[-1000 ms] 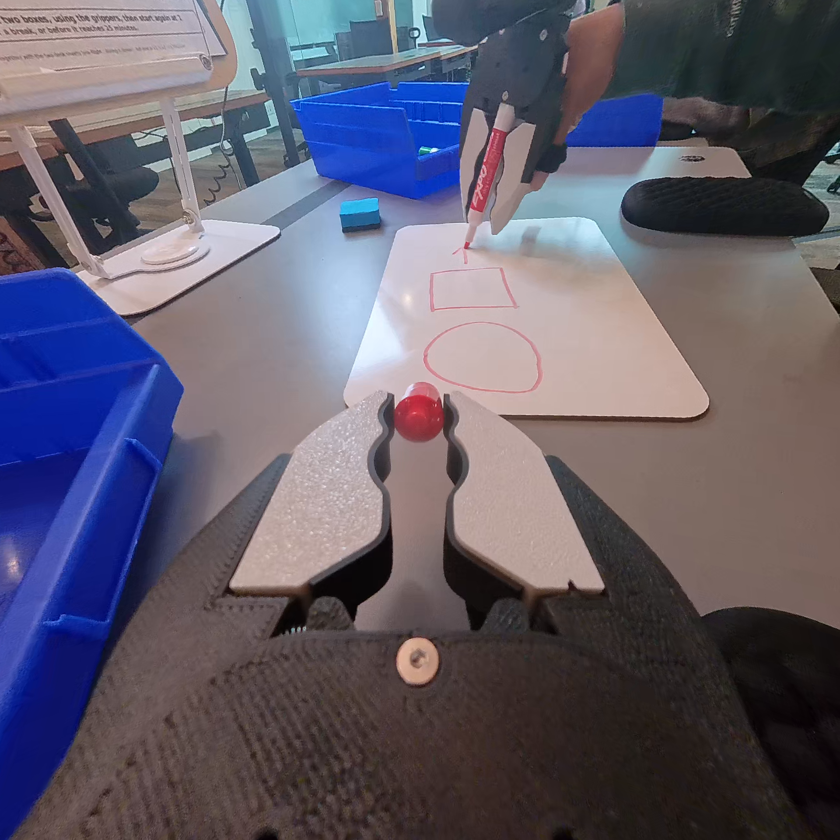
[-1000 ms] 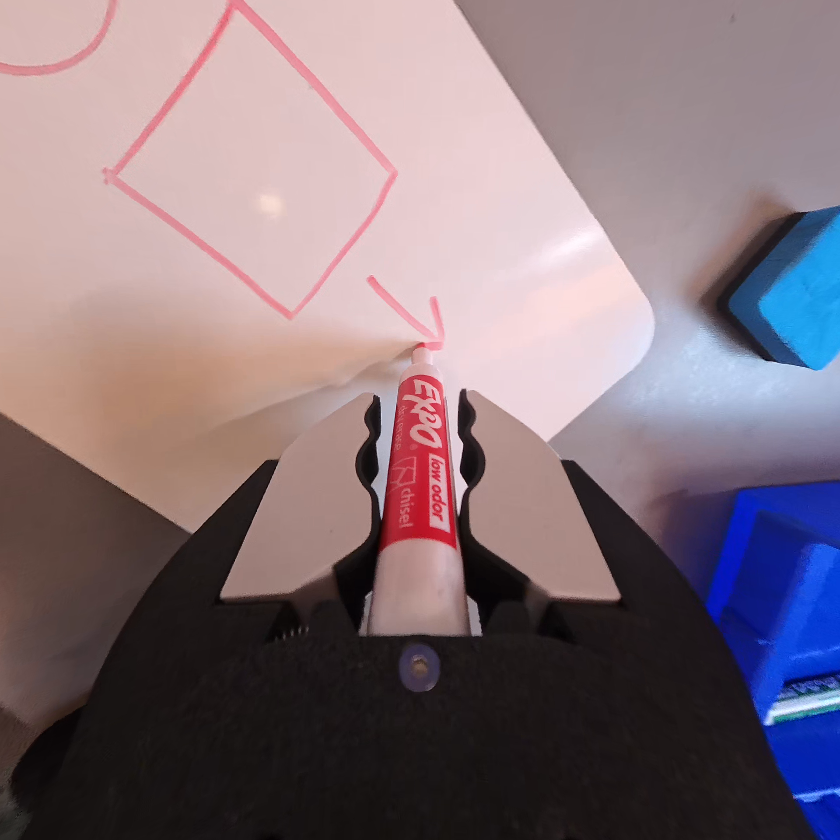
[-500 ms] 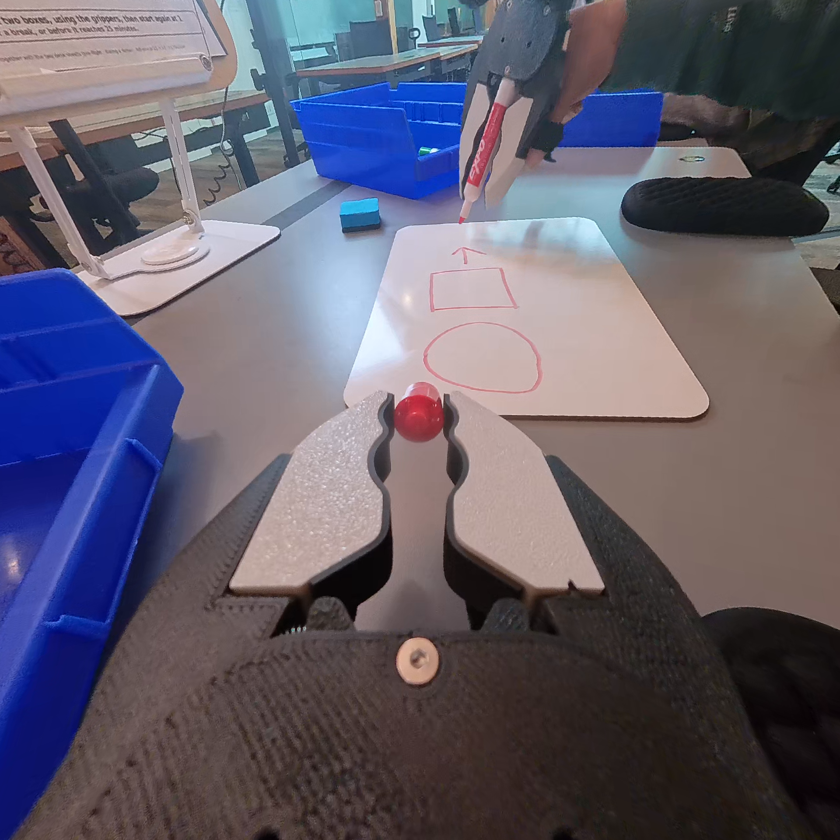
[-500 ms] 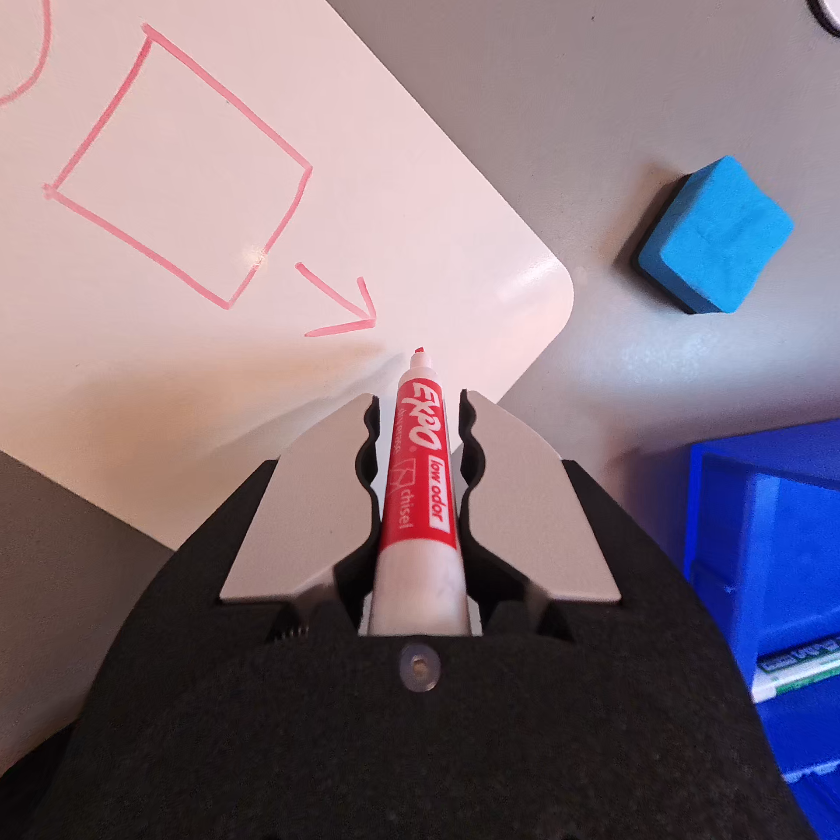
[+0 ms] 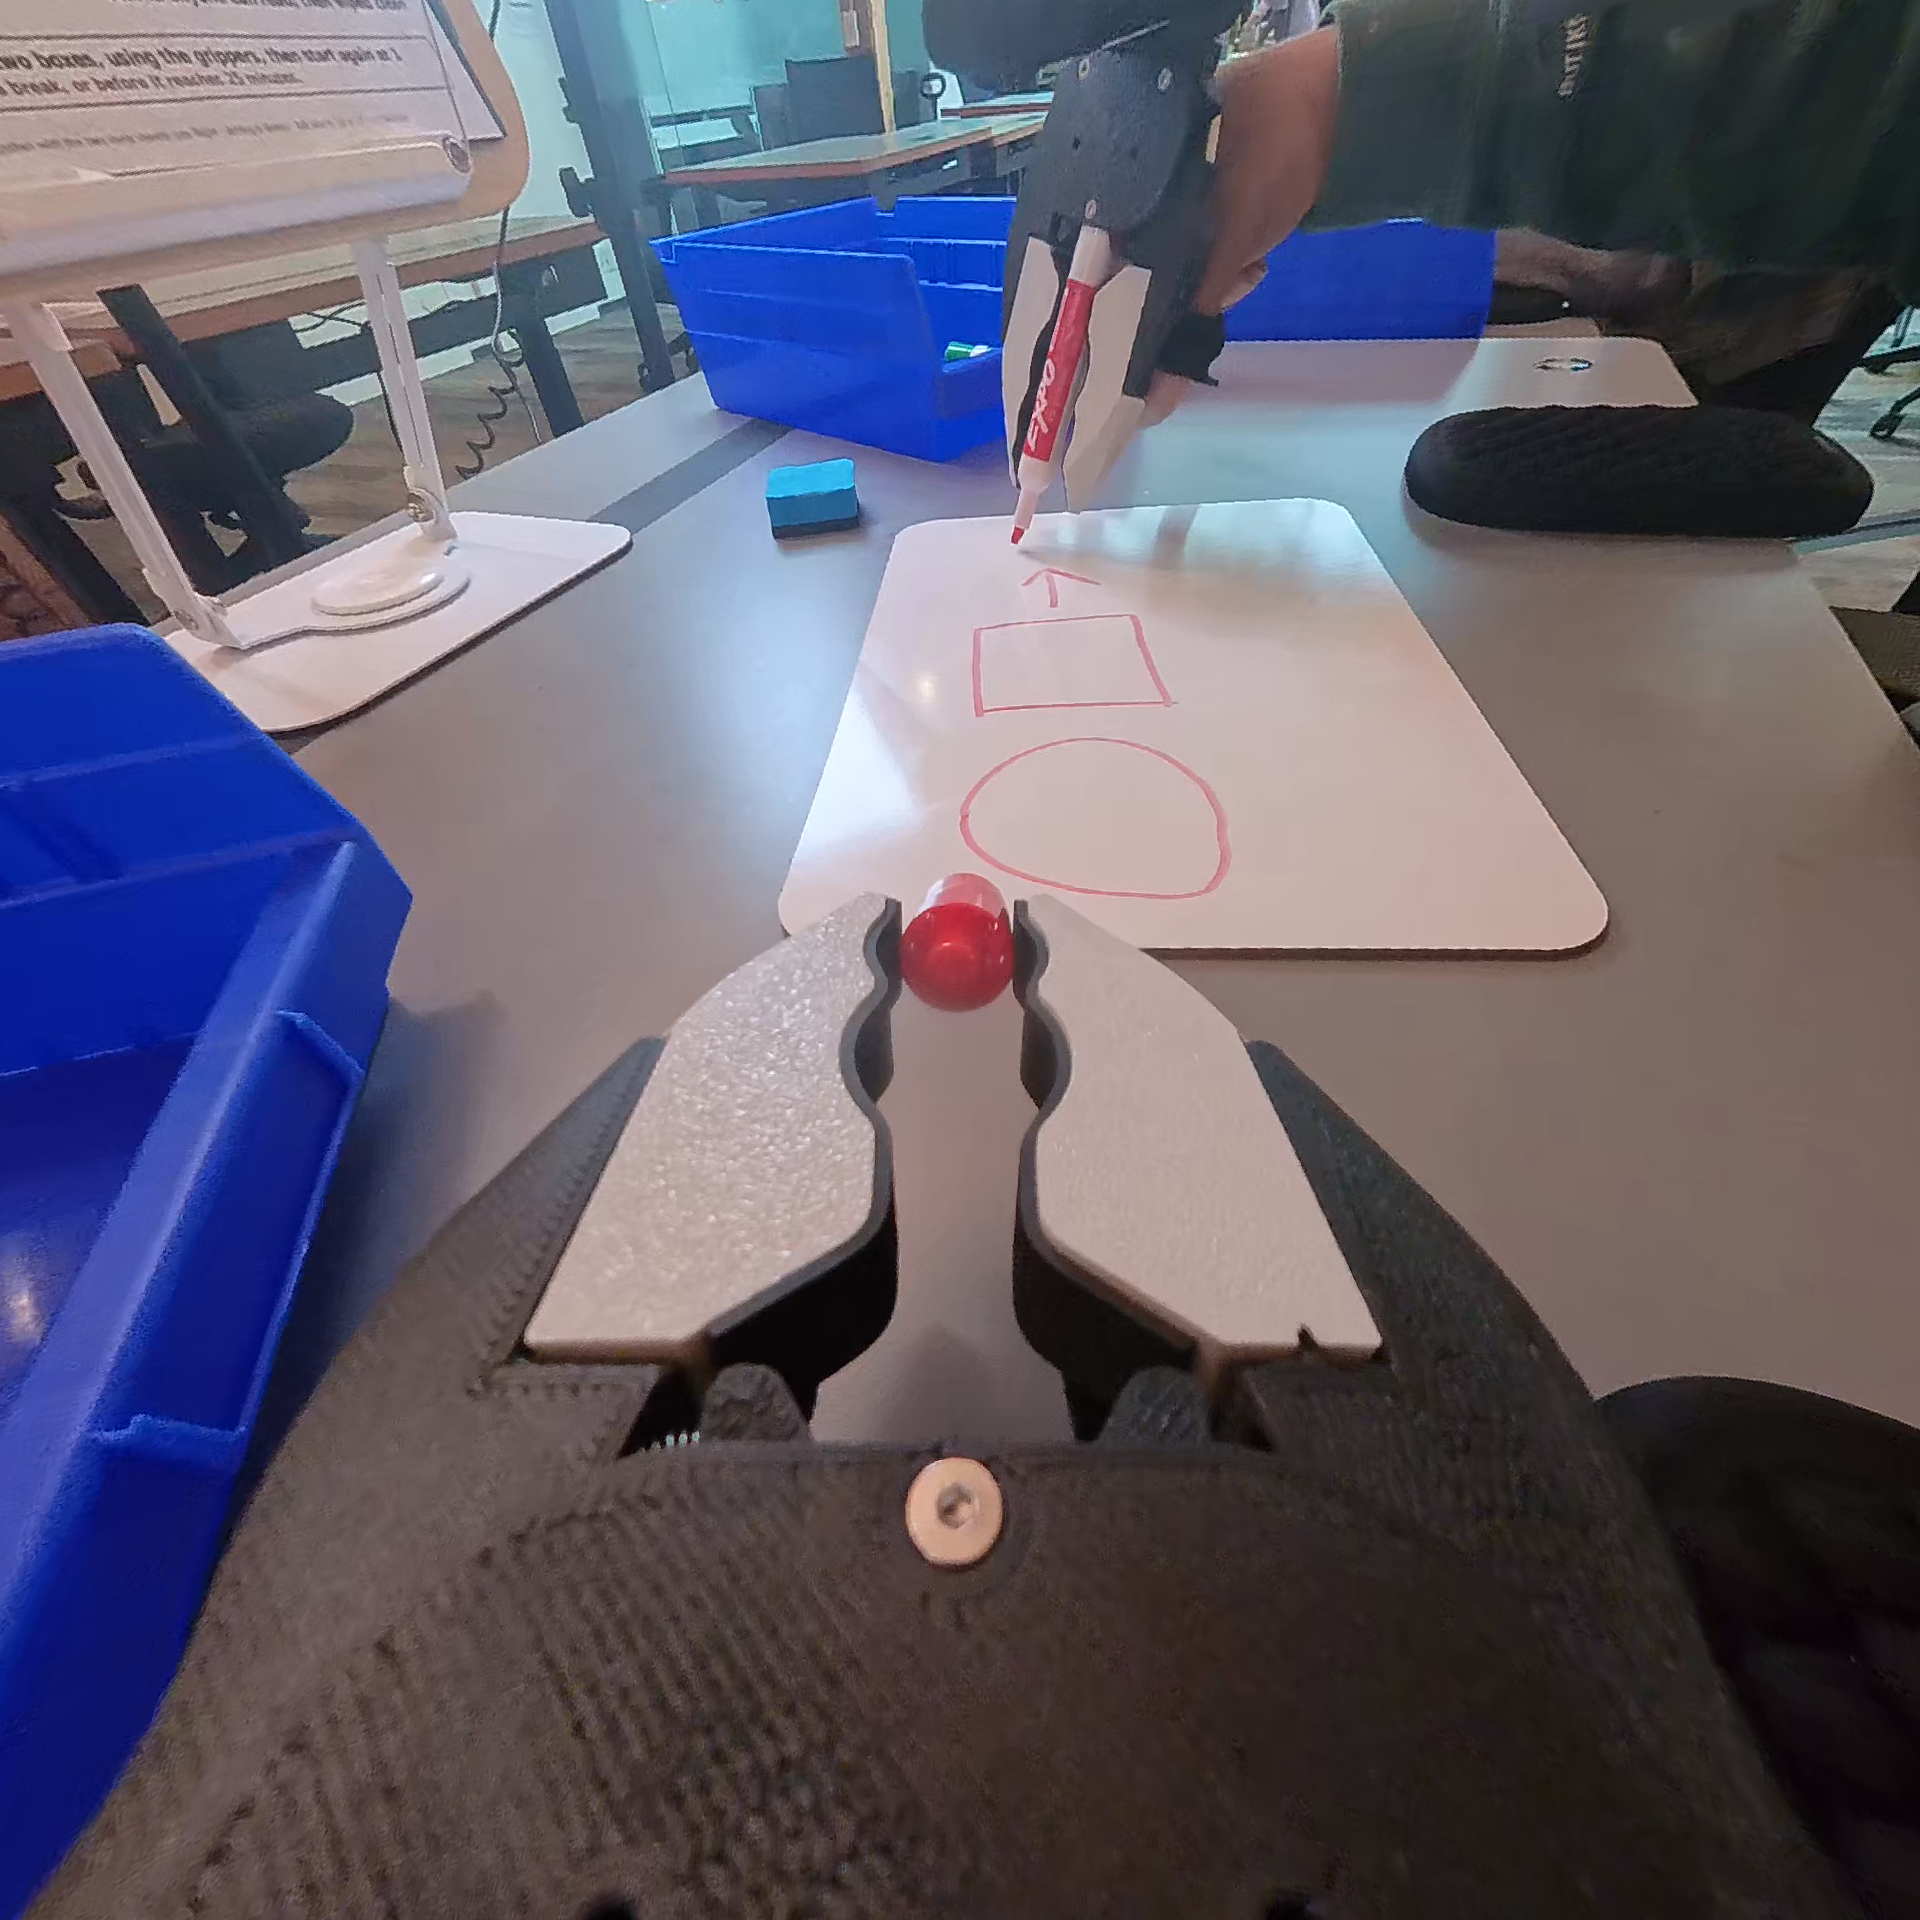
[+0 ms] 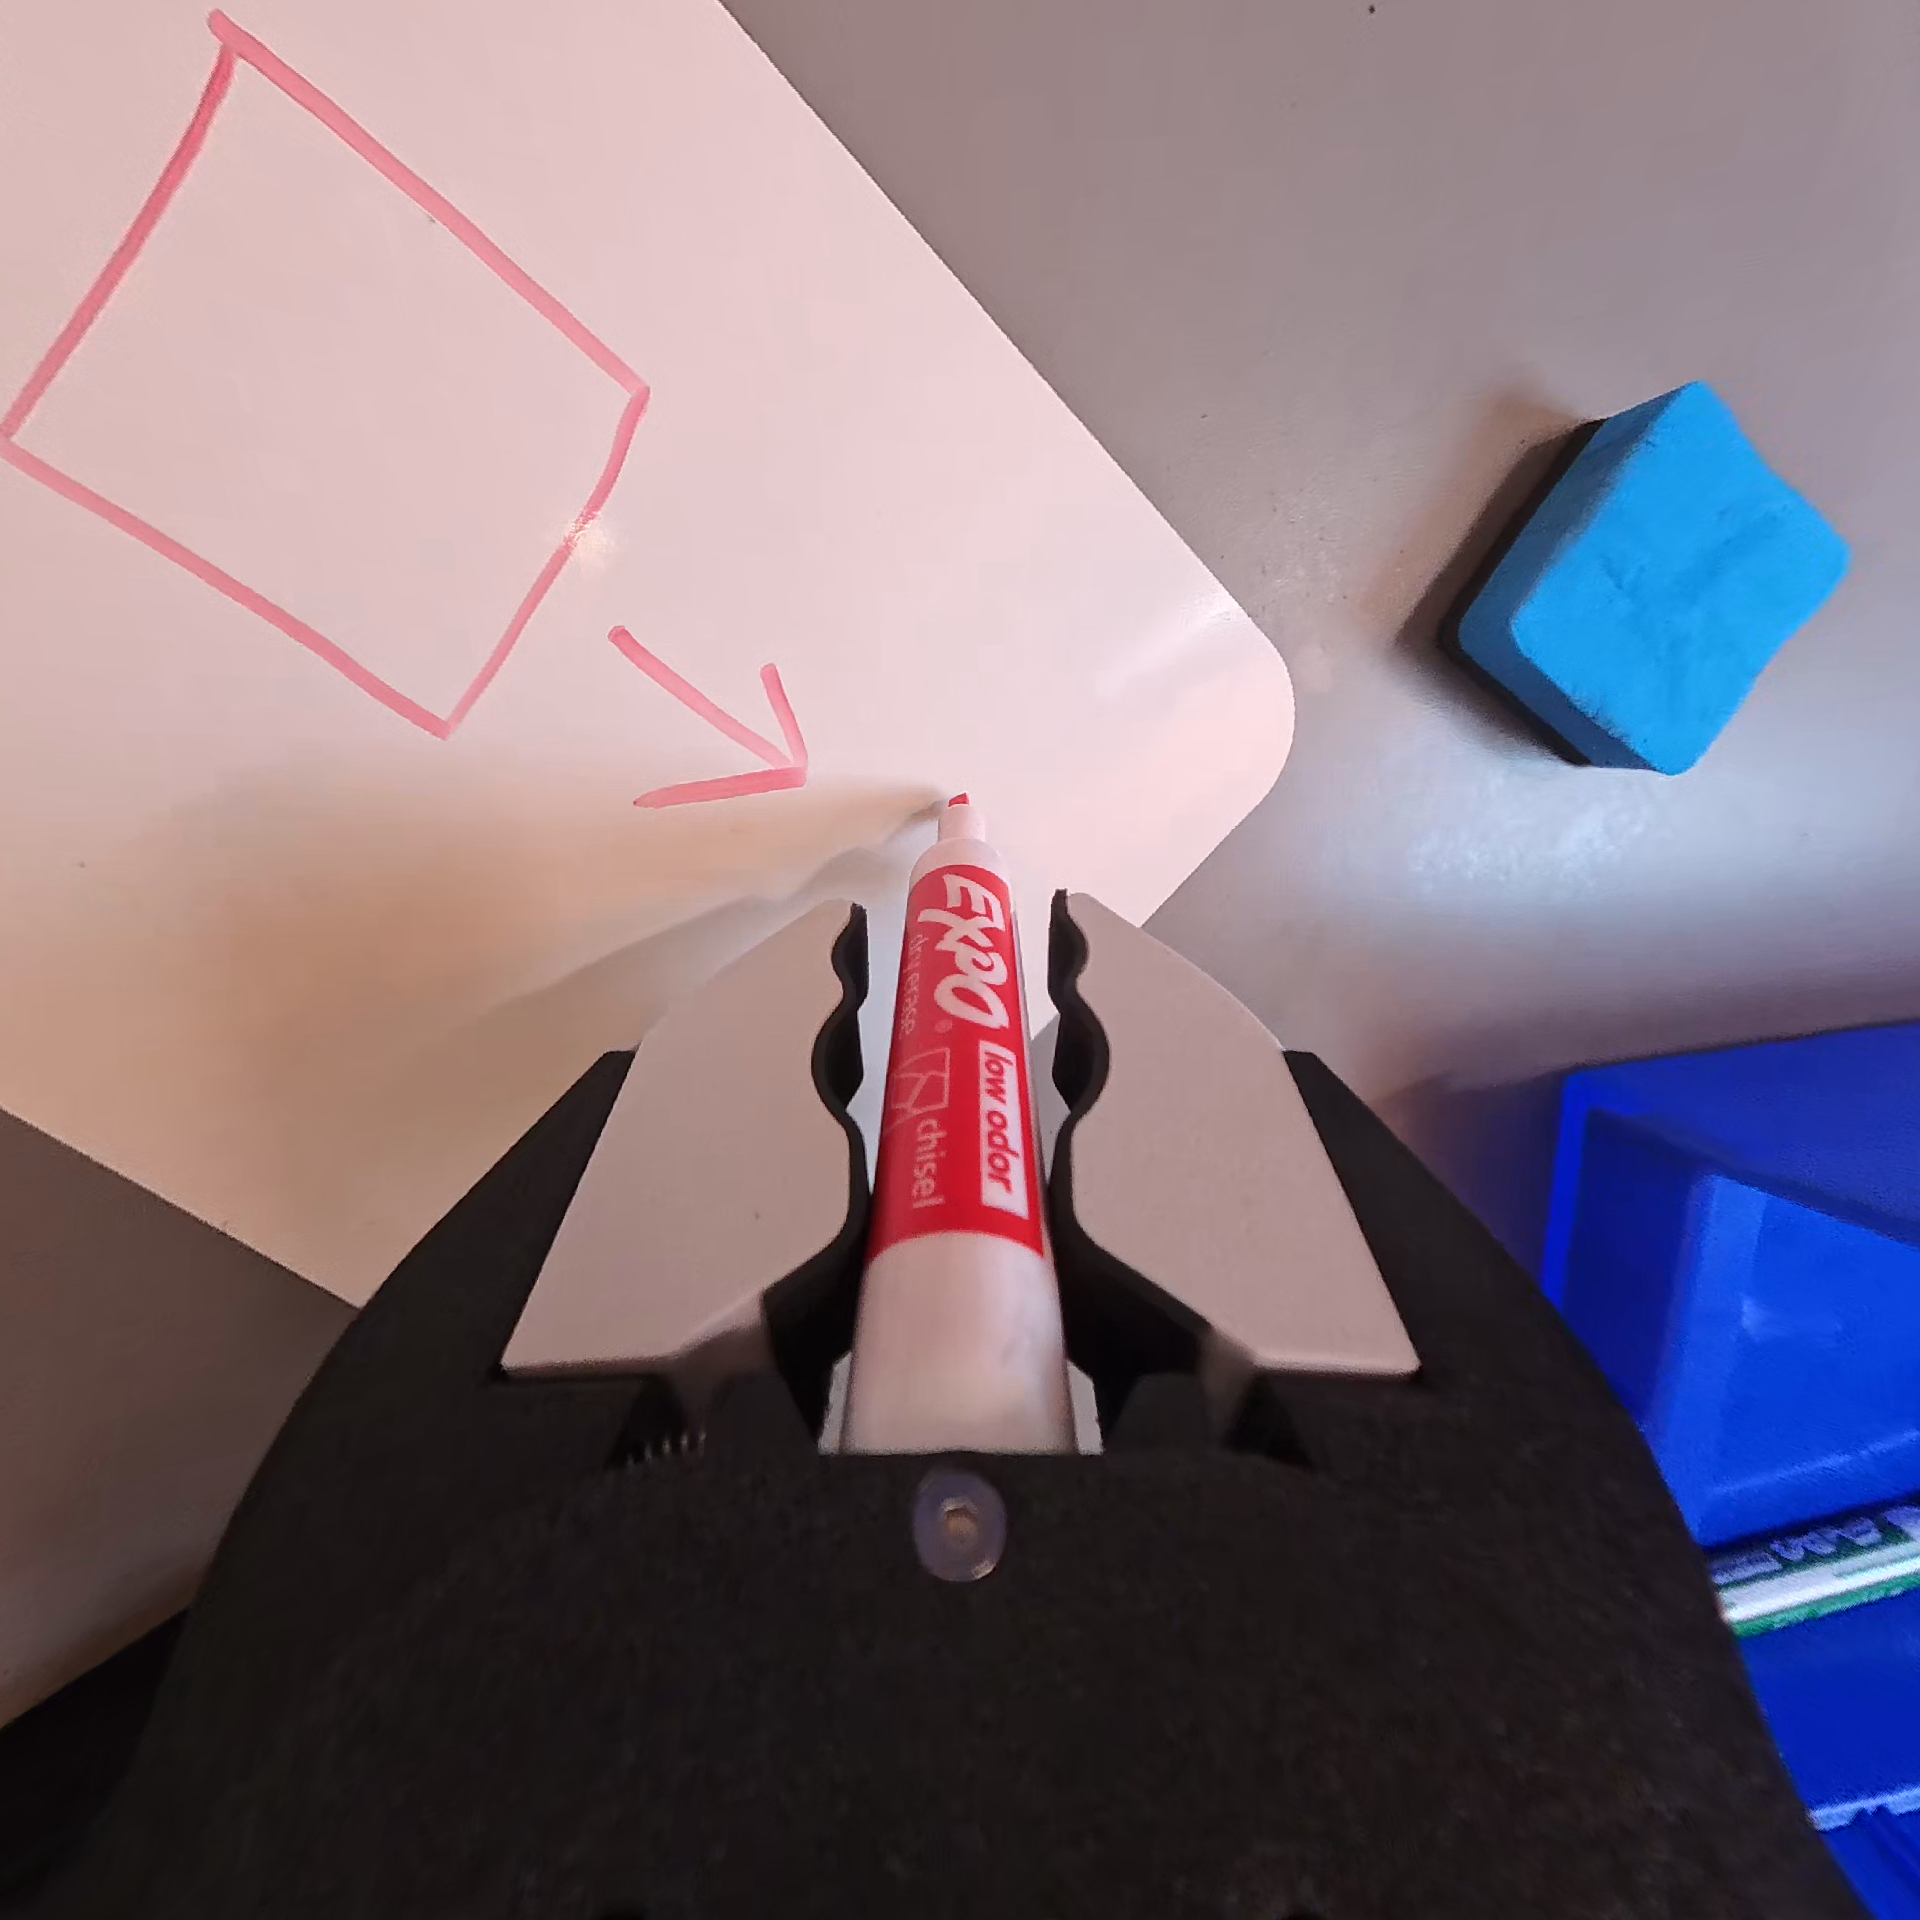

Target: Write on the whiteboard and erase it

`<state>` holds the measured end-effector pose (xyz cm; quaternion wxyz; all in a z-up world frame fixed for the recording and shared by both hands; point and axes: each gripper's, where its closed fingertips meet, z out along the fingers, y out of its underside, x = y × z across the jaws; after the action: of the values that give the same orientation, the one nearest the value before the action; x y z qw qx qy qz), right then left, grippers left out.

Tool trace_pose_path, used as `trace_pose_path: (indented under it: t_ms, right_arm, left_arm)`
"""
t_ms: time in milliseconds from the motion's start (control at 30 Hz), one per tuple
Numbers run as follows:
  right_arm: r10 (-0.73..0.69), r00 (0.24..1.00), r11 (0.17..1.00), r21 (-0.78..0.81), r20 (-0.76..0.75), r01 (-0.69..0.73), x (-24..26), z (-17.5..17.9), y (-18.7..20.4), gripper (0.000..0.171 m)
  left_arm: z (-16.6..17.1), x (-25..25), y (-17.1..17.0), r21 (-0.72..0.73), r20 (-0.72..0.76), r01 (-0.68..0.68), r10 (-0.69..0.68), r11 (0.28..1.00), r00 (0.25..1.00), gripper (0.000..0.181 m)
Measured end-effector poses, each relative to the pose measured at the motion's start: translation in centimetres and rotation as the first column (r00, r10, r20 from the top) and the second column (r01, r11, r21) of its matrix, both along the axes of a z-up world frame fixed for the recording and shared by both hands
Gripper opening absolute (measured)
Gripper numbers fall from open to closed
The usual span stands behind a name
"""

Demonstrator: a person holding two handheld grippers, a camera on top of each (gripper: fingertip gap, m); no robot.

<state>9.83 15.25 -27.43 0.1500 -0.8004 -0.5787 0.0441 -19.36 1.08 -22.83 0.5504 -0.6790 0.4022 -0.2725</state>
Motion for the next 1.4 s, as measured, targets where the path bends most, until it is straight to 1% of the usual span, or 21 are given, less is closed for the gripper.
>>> trace_pose_path:
  t_ms: [333, 500, 600, 733, 833, 933, 1000, 1133, 1233, 1400]
  right_arm:
    - [0.011, 1.0, 1.0, -0.004, 0.027, -0.011, -0.4, 0.2, 0.9, 0.034]
    - [0.008, 0.998, 1.0, 0.006, 0.059, -0.008, -0.1, -0.3, 1.3, 0.034]
    - [0.015, 0.998, 1.0, -0.023, 0.066, -0.014, -0.1, -0.3, 0.1, 0.033]
    - [0.063, 0.995, 0.995, -0.086, 0.072, -0.056, -0.1, -0.2, -3.4, 0.033]
    - [0.089, 0.992, 0.994, -0.074, 0.085, -0.083, -0.2, -0.2, -4.8, 0.033]
    - [0.064, 0.993, 0.997, -0.055, 0.102, -0.058, 0.7, -0.2, -4.1, 0.033]
    - [0.029, 0.991, 0.999, -0.04, 0.128, -0.024, 2.3, -0.2, -3.1, 0.034]
    - [-0.046, 0.99, 0.998, -0.038, 0.133, 0.051, 4.9, -0.2, -1.7, 0.034]
    - [-0.042, 0.99, 0.998, -0.036, 0.131, 0.048, 4.7, -0.2, -1.4, 0.034]
    - [-0.001, 0.993, 1.0, -0.01, 0.12, 0.002, 2.6, -0.2, -0.2, 0.034]
  left_arm:
    - [0.0, 0.1, -0.1, 0.004, -0.005, 0.005, -0.005, 1.0, 1.0, 0.02]
    - [0.0, 0.2, -0.3, -0.001, -0.002, 0.016, -0.016, 1.0, 1.0, 0.02]
    - [0.0, 0.2, -0.3, -0.002, -0.002, 0.016, -0.016, 1.0, 1.0, 0.02]
    - [0.0, 0.2, -0.3, 0.0, -0.004, 0.017, -0.017, 1.0, 1.0, 0.02]
    - [-0.1, 0.3, -0.4, 0.001, -0.007, 0.019, -0.019, 1.0, 1.0, 0.02]
    - [-0.1, 0.3, -0.4, 0.001, -0.008, 0.019, -0.019, 1.0, 1.0, 0.02]
    - [-0.1, 0.3, -0.4, 0.003, -0.01, 0.019, -0.019, 1.0, 1.0, 0.02]
    - [-0.1, 0.4, -0.4, 0.003, -0.013, 0.022, -0.022, 1.0, 1.0, 0.02]
    - [-0.1, 0.4, -0.4, -0.002, -0.009, 0.022, -0.022, 1.0, 1.0, 0.02]
    - [-0.1, 0.5, -0.5, 0.003, -0.014, 0.026, -0.026, 1.0, 1.0, 0.02]
